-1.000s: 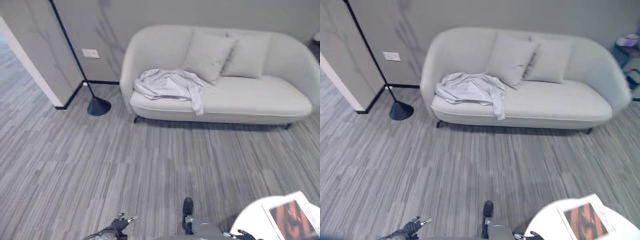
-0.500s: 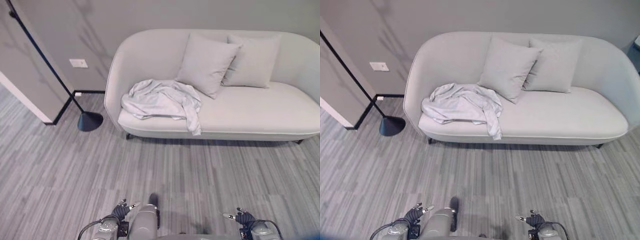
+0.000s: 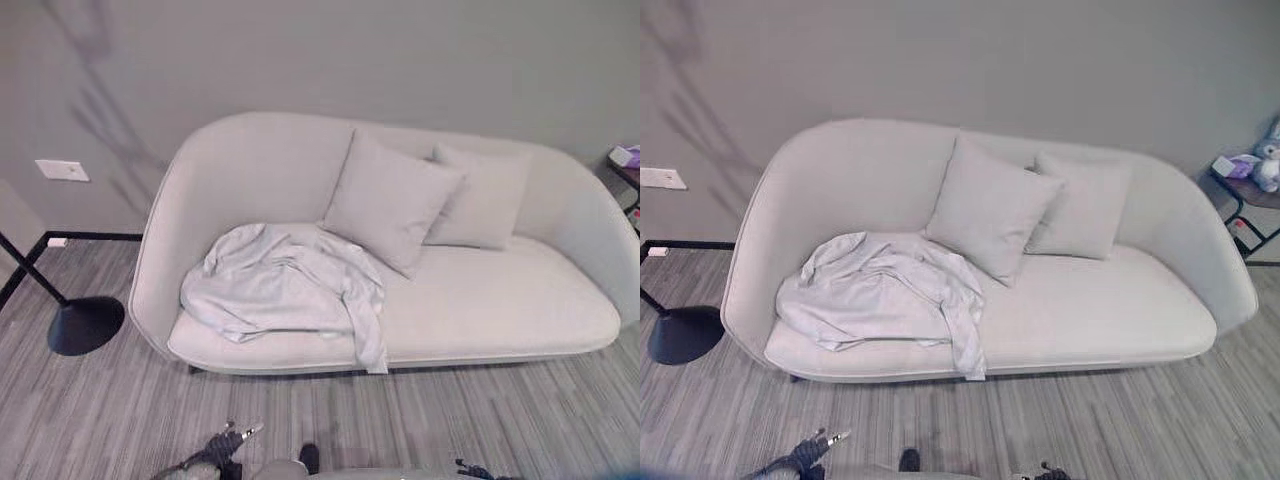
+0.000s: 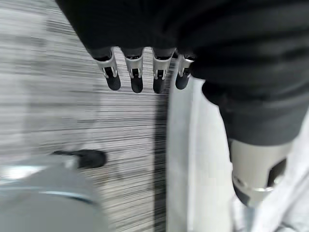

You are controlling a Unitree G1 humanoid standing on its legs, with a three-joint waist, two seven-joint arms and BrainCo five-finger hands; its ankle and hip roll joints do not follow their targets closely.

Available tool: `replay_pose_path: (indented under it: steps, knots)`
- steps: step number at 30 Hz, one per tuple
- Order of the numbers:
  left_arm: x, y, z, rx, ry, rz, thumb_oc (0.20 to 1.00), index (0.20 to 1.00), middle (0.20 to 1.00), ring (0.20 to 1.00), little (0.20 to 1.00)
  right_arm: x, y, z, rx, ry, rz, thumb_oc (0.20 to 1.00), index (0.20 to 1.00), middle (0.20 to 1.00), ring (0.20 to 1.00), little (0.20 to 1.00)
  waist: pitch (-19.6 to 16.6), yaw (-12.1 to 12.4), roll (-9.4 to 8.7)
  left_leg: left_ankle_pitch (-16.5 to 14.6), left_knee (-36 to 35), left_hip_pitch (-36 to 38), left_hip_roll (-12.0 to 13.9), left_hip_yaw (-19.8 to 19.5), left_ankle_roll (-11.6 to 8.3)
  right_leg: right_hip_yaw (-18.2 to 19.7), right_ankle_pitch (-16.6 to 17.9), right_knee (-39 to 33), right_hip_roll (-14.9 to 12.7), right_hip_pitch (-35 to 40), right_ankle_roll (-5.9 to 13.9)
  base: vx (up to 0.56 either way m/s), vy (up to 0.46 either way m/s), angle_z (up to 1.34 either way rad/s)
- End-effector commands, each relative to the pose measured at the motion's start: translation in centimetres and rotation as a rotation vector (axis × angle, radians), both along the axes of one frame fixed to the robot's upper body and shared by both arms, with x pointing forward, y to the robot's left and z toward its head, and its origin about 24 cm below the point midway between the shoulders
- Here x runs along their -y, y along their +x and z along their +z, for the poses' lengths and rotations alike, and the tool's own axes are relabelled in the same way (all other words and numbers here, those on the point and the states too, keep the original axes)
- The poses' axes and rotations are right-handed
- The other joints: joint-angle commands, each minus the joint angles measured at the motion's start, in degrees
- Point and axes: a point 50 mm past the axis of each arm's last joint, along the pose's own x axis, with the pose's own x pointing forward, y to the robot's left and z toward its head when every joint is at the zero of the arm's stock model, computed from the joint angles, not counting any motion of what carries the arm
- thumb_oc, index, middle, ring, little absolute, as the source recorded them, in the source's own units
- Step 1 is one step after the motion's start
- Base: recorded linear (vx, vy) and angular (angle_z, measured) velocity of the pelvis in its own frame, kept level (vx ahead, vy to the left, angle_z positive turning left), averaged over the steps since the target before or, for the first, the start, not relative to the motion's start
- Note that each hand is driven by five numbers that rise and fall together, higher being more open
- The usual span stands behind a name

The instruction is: Hang the clothes on the sofa on the clothes rack.

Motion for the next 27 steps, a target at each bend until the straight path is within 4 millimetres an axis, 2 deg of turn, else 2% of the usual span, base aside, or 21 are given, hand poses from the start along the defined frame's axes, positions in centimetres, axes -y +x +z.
replay_pose_path:
  steps: [1, 2, 3, 4, 5, 12, 19, 27]
  knots:
    - [-0.5, 1.6, 0.7, 0.075, 0.009, 0.005, 1.000, 1.000, 1.000, 1.000, 1.000, 1.2, 2.8, 1.0, 0.101, -0.024, 0.014, 1.000, 1.000, 1.000, 1.000, 1.000, 3.53, -0.86, 3.32, -0.54, -1.28, 1.08, 5.47, -2.18, -6.76, -8.09, 12.70, -25.37, -3.98, 0.67, -4.41, 0.38, -0.029, 0.99]
    - [-0.4, 2.6, 1.1, 0.103, 0.018, -0.021, 1.000, 1.000, 1.000, 1.000, 1.000, 1.3, 3.0, 1.2, 0.113, -0.026, 0.011, 1.000, 1.000, 1.000, 1.000, 1.000, 4.48, -2.25, 3.23, -2.10, -1.28, 3.02, 5.33, -3.76, -7.52, -9.69, 9.56, -36.45, -3.05, -0.17, -5.10, 0.37, -0.099, 1.16]
    - [-0.3, 2.9, 1.2, 0.114, 0.020, -0.033, 1.000, 1.000, 1.000, 1.000, 1.000, 1.3, 3.1, 1.2, 0.114, -0.028, 0.011, 1.000, 1.000, 1.000, 1.000, 1.000, 4.80, -2.89, 2.83, -3.01, -1.28, 3.91, 4.99, -4.50, -7.82, -8.71, 9.49, -42.88, -1.76, -0.12, -4.74, 0.41, -0.153, 1.36]
    - [0.0, 3.2, 1.3, 0.121, 0.021, -0.051, 1.000, 1.000, 1.000, 1.000, 1.000, 1.4, 2.9, 1.1, 0.109, -0.031, 0.006, 1.000, 1.000, 1.000, 1.000, 1.000, 4.70, -3.49, 1.98, -4.19, -1.28, 4.67, 4.49, -6.04, -8.00, -5.10, 9.48, -51.22, 0.22, 0.71, -3.96, 0.25, -0.111, 1.08]
    - [0.1, 3.2, 1.2, 0.121, 0.024, -0.056, 1.000, 1.000, 1.000, 1.000, 1.000, 1.2, 2.7, 1.0, 0.101, -0.031, 0.013, 1.000, 1.000, 1.000, 1.000, 1.000, 4.55, -3.23, 1.69, -4.65, -1.28, 4.91, 4.50, -5.61, -8.12, -4.91, 9.65, -53.58, 0.28, 2.00, -3.56, 0.21, -0.097, 0.81]
    - [0.6, 1.7, 0.5, 0.074, 0.002, -0.043, 1.000, 1.000, 1.000, 1.000, 1.000, 1.5, 0.8, 0.6, 0.044, -0.038, -0.003, 1.000, 1.000, 1.000, 1.000, 1.000, 2.75, -2.80, 1.27, -5.22, -1.28, 5.47, 5.12, -5.38, -8.88, -5.61, 10.34, -58.22, 1.49, 5.76, -4.27, 0.10, -0.055, 0.24]
    - [1.1, 0.3, -0.1, 0.014, -0.004, -0.057, 1.000, 1.000, 1.000, 1.000, 1.000, 1.5, -0.8, 0.2, -0.002, -0.039, -0.014, 1.000, 1.000, 1.000, 1.000, 1.000, 1.59, -3.50, 1.61, -5.83, -1.28, 6.68, 6.26, -4.69, -10.01, -5.46, 8.57, -59.31, 2.30, 8.41, -4.89, 0.06, -0.056, -0.06]
    - [1.4, 0.4, -0.2, 0.017, -0.012, -0.063, 1.000, 1.000, 1.000, 1.000, 1.000, 1.5, -1.6, 0.1, -0.024, -0.040, -0.016, 1.000, 1.000, 1.000, 1.000, 1.000, 1.09, -4.22, 2.31, -5.92, -1.28, 7.14, 7.12, -4.38, -11.01, -5.20, 7.26, -59.31, 2.96, 9.22, -5.42, 0.00, -0.040, -0.18]
